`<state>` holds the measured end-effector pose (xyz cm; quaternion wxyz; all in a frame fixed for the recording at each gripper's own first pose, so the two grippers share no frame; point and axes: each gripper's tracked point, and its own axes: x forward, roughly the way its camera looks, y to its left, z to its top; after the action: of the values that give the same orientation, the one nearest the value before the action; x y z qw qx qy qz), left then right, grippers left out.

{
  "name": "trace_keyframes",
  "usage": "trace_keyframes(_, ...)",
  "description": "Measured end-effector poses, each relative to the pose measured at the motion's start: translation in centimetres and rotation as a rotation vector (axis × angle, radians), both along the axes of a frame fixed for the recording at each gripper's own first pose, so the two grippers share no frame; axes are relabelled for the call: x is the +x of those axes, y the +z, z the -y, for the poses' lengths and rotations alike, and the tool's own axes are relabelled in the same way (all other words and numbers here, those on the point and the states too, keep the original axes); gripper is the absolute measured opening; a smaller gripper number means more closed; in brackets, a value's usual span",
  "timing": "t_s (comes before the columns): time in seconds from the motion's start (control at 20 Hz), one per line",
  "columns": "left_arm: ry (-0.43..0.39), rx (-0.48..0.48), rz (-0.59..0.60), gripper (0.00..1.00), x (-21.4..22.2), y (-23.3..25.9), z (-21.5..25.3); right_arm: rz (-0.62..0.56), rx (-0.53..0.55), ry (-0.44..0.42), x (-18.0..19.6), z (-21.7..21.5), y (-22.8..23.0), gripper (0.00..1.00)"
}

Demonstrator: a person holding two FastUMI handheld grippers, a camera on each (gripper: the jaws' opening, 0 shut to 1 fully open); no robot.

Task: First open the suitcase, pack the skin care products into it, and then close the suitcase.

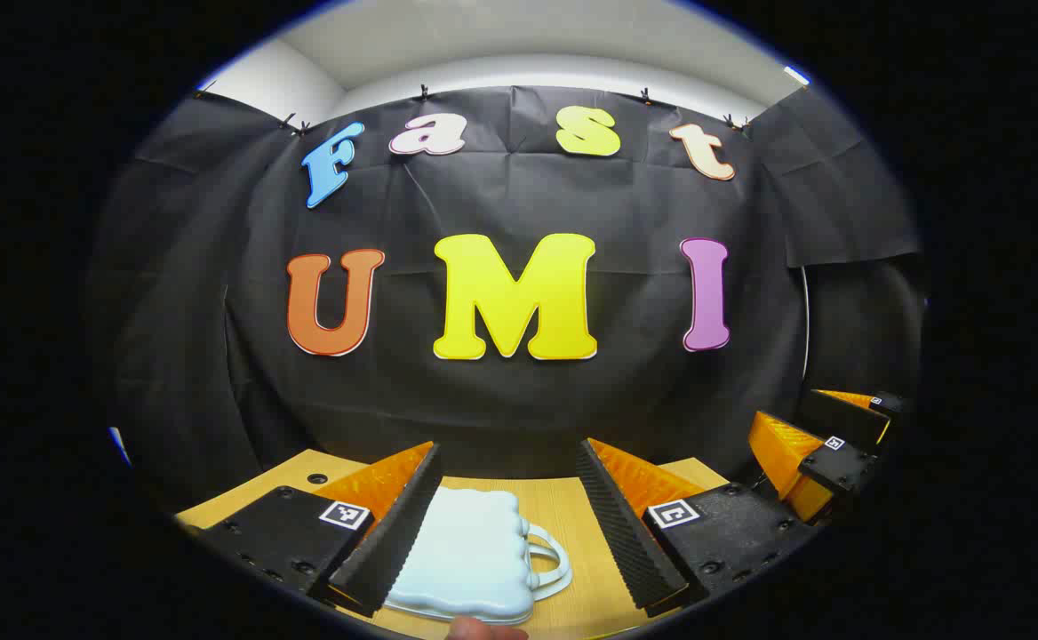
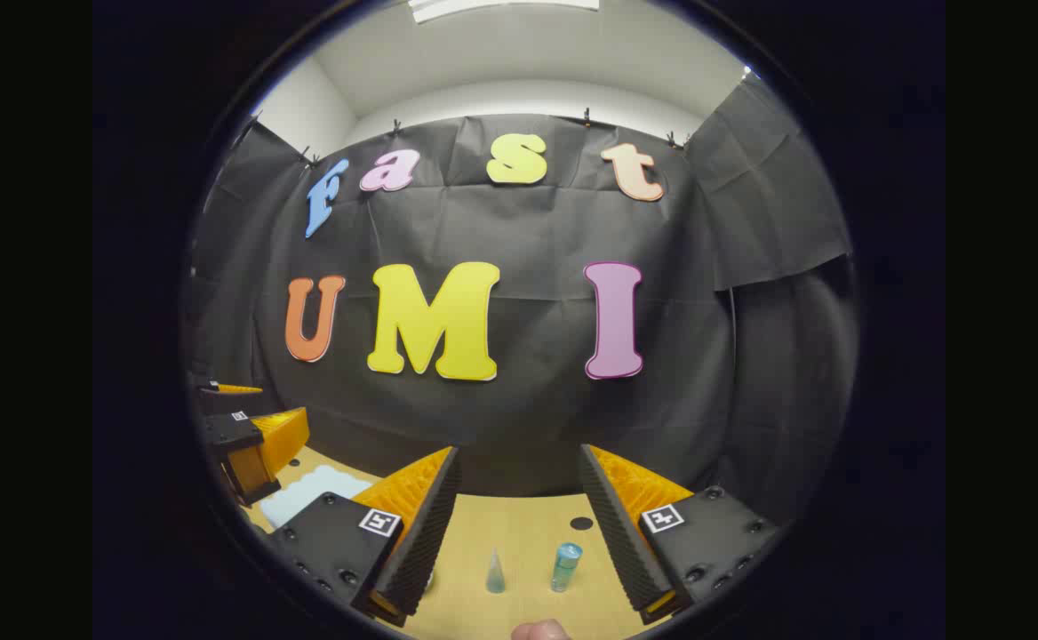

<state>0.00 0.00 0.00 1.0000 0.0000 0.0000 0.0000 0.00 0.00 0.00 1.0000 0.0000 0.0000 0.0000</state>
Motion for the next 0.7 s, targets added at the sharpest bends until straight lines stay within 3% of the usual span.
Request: trace_keyframes(0.7, 0.033, 0.004, -0.004, 0.98, -0.38, -0.04, 0.49, 0.005, 0.009, 0.027, 0.12, 0.80, 0.25, 0.80)
